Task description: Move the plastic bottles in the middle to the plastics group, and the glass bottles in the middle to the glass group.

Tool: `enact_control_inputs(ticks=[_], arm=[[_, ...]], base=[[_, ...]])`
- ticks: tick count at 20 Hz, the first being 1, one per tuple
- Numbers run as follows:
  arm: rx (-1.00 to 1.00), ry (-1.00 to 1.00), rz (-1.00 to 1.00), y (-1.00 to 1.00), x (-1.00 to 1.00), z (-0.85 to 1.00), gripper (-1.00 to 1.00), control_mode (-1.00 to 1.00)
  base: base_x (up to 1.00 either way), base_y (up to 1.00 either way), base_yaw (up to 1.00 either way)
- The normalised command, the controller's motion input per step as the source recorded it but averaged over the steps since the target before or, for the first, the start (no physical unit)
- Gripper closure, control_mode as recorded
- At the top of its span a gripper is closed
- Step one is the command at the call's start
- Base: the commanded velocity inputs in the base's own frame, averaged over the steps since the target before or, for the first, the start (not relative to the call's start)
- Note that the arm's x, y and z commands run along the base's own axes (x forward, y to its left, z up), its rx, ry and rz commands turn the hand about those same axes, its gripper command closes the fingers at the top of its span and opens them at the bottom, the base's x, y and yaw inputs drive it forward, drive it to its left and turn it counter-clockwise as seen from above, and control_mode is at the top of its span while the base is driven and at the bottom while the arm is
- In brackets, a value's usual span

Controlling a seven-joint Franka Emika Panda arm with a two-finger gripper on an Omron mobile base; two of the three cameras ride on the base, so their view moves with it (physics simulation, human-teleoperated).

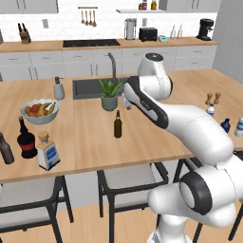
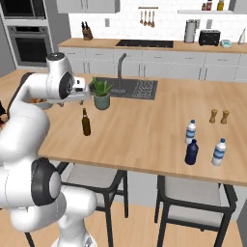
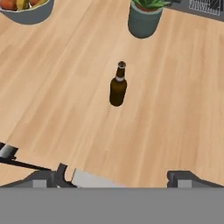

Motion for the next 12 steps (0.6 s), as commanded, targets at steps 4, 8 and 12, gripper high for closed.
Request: enact_control_inputs(ticks=[4,8,12], arm=[[0.00,0.00,-0.01,0.23,0.32,-0.44,-1.00,-1.00],[0.00,0.00,0.00,0.15,0.49,-0.36,-1.00,-1.00],[0.00,0.00,-0.01,0.15,0.65,-0.29,-1.00,-1.00]], base=[[0.00,0.00,0.00],[0.00,0.00,0.00],[0.00,0.00,0.00]])
